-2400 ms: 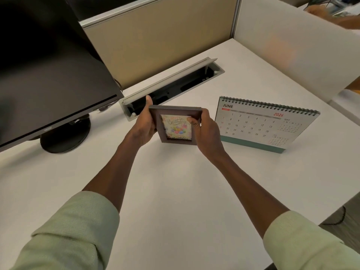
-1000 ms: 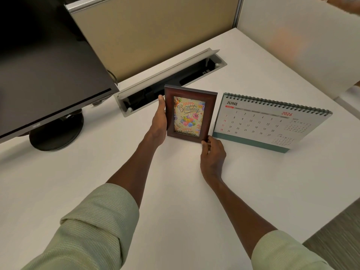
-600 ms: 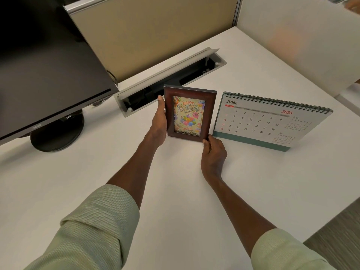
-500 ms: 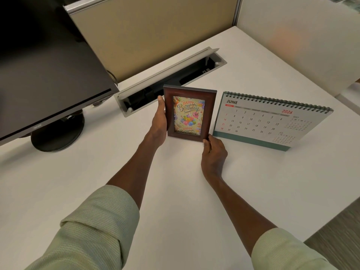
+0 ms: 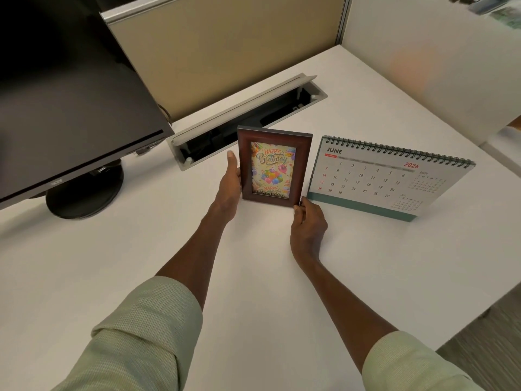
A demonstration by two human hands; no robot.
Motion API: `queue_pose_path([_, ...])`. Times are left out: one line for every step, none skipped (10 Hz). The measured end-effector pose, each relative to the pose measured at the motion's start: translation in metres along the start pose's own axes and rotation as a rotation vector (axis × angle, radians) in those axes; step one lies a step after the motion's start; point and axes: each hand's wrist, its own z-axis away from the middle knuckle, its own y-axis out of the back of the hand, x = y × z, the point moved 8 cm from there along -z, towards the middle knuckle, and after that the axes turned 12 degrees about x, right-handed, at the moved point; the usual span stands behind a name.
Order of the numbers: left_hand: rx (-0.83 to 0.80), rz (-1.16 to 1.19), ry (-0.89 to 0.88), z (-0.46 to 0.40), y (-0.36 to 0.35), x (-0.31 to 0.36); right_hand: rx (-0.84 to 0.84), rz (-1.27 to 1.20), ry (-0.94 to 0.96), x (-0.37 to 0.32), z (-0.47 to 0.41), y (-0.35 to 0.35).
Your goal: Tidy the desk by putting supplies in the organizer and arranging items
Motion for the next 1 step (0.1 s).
queue_pose_path([0.124, -0.021, 0.020, 0.0044, 0.0248, -0.0265, 0.029, -0.005, -0.058, 0.0058, 0.0047, 0.0029])
